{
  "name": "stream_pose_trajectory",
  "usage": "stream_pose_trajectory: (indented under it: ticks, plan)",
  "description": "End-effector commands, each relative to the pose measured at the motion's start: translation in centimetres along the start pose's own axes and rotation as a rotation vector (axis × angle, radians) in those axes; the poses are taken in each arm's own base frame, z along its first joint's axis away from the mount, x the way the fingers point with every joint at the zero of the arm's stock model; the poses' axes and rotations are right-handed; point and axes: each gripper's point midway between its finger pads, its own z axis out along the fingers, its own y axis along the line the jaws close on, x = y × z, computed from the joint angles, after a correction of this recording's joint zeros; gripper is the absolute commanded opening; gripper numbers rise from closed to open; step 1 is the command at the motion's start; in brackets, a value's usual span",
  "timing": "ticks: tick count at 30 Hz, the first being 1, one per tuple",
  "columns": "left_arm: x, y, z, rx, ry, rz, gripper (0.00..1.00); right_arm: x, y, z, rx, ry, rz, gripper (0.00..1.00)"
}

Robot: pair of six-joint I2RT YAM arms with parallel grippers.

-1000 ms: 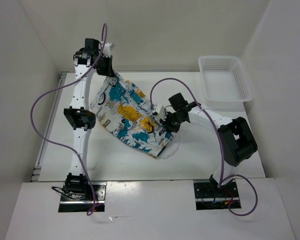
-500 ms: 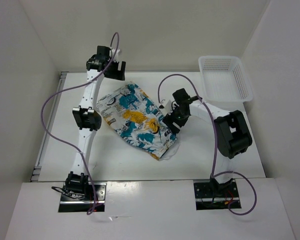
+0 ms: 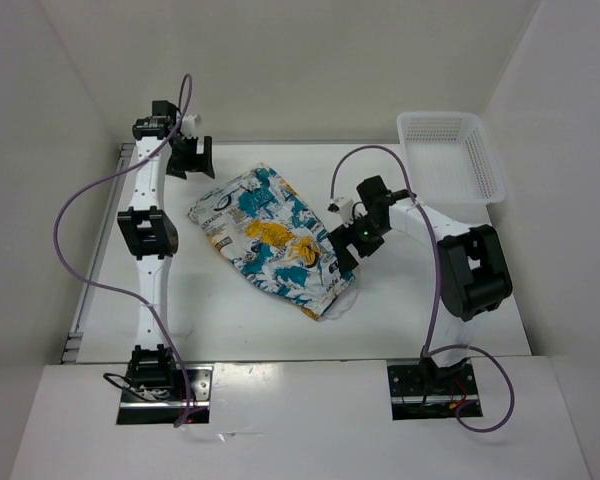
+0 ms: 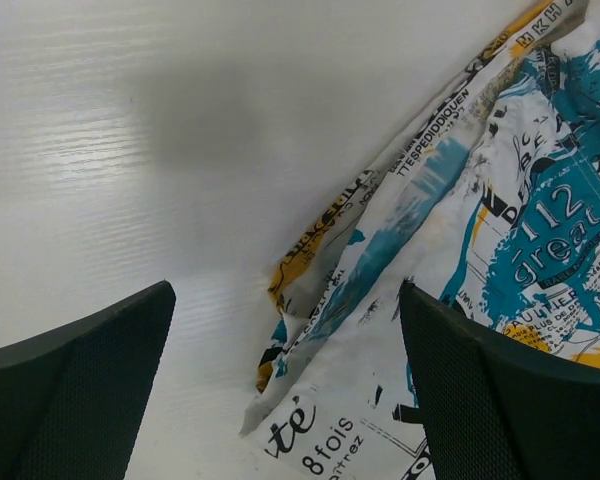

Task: Fold and stack the shorts
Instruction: Fold the shorts

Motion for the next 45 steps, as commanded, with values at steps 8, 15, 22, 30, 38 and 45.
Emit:
stream_pose_trajectory:
  ticks: [8, 15, 22, 30, 38, 45]
  plan:
    - [4.0, -2.8, 3.8, 0.114, 0.146, -0.011, 1.0, -0.6, 0.7, 2.8, -0.038, -0.037, 0.241, 0.96]
    - [7.9, -2.0, 5.3, 0.089, 0.282, -0.048, 0.76, -1.8, -1.2, 4.5, 0.019, -0.039, 0.346, 0.72]
    - [9.2, -2.2, 4.3, 0.081, 0.307, -0.054, 0.27, -5.1, -6.4, 4.6, 0.19, -0.099, 0.325, 0.22]
    - [16.3, -3.1, 0.9, 0.023, 0.318, -0.022, 0.2, -15.4, -11.7, 1.9, 0.35, -0.313, 0.229, 0.27]
    - [20.1, -1.9, -0.6, 0.048, 0.377, -0.106, 0.21, -20.2, -13.7, -1.4, 0.45, -0.423, 0.165, 0.68]
    - [19.2, -2.4, -3.9, 0.086, 0.311, -0.128, 0.24, -16.7, -10.5, -5.4, 0.401, -0.434, 0.235, 0.69]
